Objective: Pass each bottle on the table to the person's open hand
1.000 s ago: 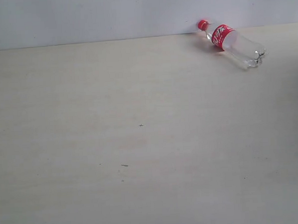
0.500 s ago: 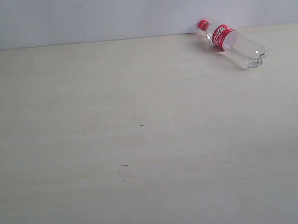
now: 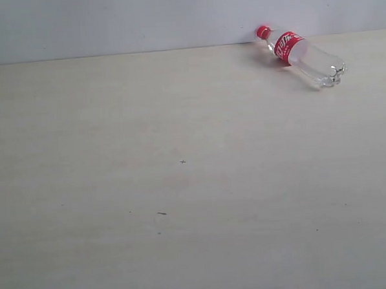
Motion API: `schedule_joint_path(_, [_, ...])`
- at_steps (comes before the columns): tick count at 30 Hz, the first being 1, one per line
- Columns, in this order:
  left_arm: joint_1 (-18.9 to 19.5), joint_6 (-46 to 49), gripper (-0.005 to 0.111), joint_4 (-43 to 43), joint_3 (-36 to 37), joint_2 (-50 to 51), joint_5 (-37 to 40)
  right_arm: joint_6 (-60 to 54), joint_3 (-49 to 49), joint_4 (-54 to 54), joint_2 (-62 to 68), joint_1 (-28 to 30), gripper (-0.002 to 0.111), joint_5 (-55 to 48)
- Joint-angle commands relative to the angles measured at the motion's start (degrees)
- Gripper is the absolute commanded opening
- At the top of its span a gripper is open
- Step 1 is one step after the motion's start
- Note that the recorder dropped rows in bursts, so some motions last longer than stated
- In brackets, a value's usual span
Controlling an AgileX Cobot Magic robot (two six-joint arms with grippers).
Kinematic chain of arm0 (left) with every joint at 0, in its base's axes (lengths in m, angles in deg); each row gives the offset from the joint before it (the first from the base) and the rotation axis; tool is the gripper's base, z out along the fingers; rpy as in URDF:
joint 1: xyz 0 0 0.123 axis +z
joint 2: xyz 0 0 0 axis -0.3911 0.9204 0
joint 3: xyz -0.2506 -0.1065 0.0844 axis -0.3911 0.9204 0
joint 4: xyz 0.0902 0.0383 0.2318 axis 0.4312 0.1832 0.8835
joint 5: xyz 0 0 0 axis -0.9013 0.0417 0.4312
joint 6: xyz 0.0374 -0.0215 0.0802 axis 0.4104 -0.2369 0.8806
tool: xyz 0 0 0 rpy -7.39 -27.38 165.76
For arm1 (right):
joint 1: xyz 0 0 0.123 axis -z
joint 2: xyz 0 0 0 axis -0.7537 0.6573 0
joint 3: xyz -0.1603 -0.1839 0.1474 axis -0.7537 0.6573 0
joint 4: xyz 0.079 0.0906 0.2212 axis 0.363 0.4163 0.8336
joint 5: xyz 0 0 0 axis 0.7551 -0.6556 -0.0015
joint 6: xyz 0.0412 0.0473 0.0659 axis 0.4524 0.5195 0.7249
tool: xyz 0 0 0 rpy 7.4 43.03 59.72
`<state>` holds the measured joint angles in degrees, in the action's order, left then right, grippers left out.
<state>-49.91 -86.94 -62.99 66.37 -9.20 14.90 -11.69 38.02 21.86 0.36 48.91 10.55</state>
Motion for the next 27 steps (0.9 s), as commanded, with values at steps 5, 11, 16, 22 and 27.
schedule_joint_path(5, [0.07, -0.05, 0.001, -0.10, 0.14, -0.05, 13.75, -3.57, -47.75, -18.03, 47.64, 0.00, 0.000, -34.64])
schedule_joint_path(11, [0.07, -0.05, 0.001, -0.10, 0.14, -0.05, 14.08, -8.37, -80.20, -22.01, 77.08, 0.00, 0.008, -63.70])
schedule_joint_path(16, [0.07, -0.18, 0.001, -0.10, 0.14, -0.05, 14.06, -18.07, -98.67, -15.45, 96.17, 0.00, 0.039, -70.50])
schedule_joint_path(22, [0.07, -0.18, 0.001, -0.10, 0.14, -0.05, 14.06, -19.36, -105.74, -16.98, 107.98, -0.29, 0.074, -70.50])
schedule_joint_path(27, [0.07, -0.18, 0.001, -0.10, 0.14, -0.05, 14.06, -19.62, -105.97, -19.59, 113.76, -0.33, 0.074, -70.50])
